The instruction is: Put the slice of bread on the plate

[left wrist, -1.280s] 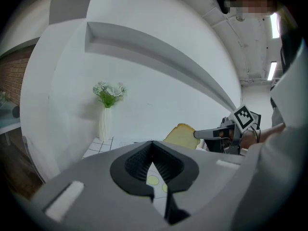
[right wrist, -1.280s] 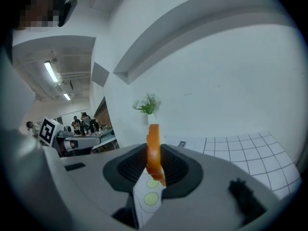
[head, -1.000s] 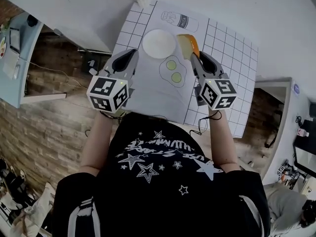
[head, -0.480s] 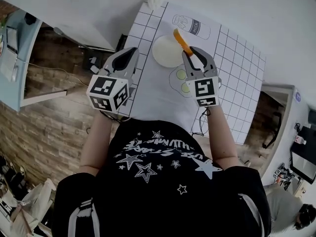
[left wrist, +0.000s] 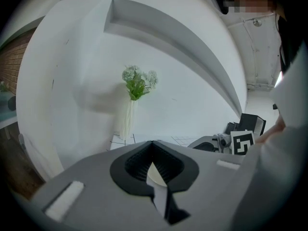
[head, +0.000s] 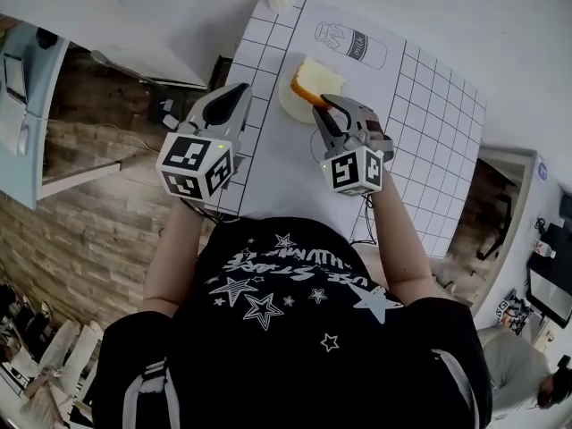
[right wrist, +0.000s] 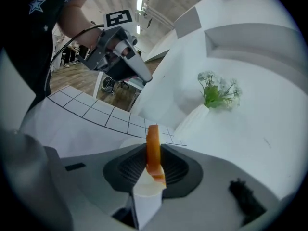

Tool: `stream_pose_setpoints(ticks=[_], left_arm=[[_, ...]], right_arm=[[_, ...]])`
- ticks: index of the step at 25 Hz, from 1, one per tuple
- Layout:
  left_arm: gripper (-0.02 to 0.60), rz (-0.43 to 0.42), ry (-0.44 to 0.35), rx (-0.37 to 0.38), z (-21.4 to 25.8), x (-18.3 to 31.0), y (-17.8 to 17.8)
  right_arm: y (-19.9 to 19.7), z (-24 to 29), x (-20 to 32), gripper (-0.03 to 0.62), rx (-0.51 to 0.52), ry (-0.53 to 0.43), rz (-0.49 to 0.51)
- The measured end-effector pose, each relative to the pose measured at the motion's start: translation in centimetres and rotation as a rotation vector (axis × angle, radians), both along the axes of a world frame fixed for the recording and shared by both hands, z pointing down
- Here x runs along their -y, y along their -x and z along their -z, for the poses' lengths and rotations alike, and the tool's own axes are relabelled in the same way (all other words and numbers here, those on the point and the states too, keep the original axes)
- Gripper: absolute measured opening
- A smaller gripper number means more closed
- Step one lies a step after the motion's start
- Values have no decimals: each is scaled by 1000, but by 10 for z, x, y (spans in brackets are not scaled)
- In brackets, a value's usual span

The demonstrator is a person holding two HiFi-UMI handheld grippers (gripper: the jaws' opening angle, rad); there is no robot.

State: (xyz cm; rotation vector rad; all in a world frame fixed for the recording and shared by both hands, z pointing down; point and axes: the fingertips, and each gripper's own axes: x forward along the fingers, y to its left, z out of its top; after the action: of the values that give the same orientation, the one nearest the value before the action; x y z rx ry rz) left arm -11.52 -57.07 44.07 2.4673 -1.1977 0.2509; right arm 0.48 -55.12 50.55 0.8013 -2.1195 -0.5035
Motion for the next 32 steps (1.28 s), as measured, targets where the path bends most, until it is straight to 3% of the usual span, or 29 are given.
stream_pose_setpoints(ticks=[8,21,32], left_arm=[[9,-16,20,2,-9,-1,-1],[9,3,13,2,-5,-15,0],[9,5,-29,10,15,-37,-17]], right_arm=[[7,-31,-17,101,-35,95,59],[14,-58,-30,124,-5,246,17],[-19,-14,-46,124,148,189,-83]])
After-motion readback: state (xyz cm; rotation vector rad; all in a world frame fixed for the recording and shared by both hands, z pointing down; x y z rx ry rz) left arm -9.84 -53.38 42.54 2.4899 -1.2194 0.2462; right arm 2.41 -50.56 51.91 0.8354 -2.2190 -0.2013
